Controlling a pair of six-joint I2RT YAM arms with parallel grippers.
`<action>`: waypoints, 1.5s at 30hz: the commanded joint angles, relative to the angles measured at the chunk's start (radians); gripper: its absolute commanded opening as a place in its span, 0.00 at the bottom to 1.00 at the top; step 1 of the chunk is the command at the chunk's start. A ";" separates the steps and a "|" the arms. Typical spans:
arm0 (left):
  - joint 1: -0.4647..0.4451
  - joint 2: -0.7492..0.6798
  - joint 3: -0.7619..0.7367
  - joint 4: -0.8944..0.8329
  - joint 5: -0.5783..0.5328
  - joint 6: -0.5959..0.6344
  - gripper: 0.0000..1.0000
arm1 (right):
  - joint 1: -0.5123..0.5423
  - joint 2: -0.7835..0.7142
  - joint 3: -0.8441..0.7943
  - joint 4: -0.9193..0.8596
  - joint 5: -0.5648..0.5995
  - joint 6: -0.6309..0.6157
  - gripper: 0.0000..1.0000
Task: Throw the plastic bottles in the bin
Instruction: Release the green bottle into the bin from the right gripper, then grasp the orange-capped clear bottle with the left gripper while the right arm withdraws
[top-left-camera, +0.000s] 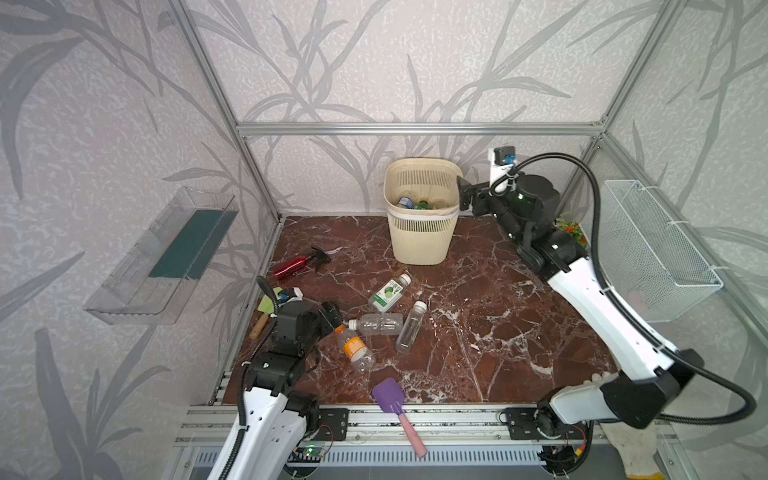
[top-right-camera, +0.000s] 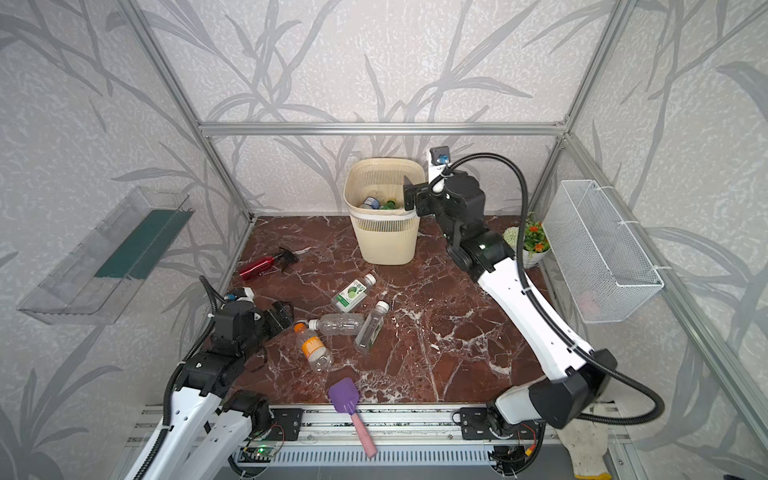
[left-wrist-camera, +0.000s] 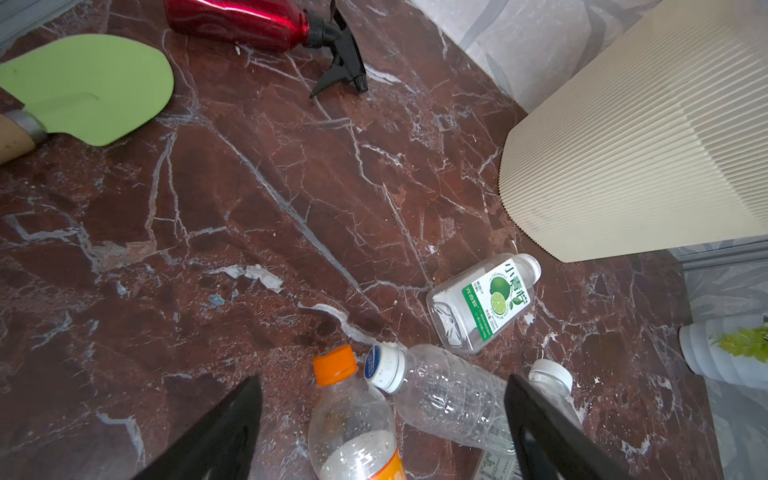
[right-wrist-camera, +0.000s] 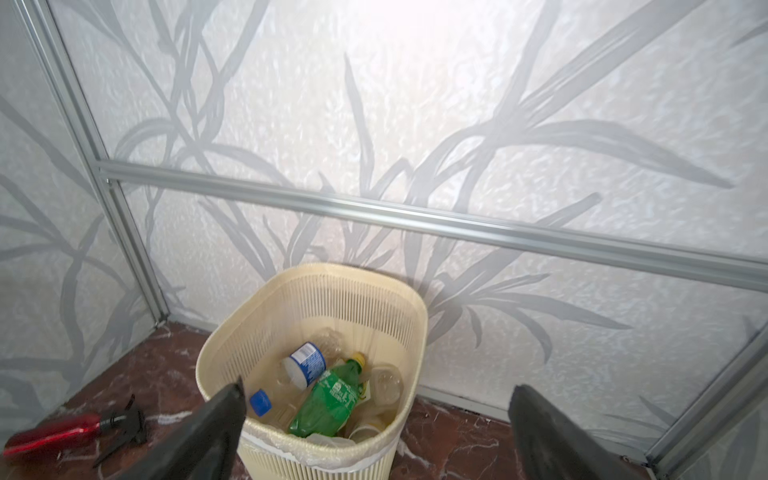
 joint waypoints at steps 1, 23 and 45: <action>-0.006 0.004 0.022 -0.048 0.011 -0.034 0.91 | -0.032 -0.024 -0.156 0.044 0.032 0.057 0.99; -0.263 0.127 -0.033 -0.159 -0.004 -0.337 0.90 | -0.071 -0.018 -0.621 0.019 -0.107 0.422 1.00; -0.383 0.283 -0.145 0.013 -0.034 -0.440 0.85 | -0.073 0.085 -0.601 0.069 -0.141 0.457 1.00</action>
